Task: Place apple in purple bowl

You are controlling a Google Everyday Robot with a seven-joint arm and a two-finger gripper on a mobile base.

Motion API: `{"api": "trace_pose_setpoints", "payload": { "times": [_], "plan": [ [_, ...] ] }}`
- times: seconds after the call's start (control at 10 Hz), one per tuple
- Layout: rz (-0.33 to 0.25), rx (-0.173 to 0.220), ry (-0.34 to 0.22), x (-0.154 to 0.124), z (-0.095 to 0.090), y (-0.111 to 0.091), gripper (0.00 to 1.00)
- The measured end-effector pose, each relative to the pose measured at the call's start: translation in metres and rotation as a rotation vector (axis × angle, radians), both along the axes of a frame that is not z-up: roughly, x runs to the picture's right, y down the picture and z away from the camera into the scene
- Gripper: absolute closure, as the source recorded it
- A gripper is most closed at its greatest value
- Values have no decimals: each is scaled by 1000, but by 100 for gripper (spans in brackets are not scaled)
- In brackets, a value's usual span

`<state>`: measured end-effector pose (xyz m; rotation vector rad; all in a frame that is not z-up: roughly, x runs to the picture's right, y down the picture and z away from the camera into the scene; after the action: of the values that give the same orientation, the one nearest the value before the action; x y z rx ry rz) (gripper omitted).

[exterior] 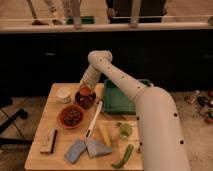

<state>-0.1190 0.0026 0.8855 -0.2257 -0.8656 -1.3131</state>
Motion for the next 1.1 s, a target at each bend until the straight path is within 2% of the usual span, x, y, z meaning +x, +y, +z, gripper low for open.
{"api": "trace_pose_setpoints", "payload": {
  "times": [0.2, 1.1],
  "plan": [
    [-4, -1, -2, 0, 0, 0, 20],
    [-7, 6, -9, -1, -2, 0, 20]
  ]
}}
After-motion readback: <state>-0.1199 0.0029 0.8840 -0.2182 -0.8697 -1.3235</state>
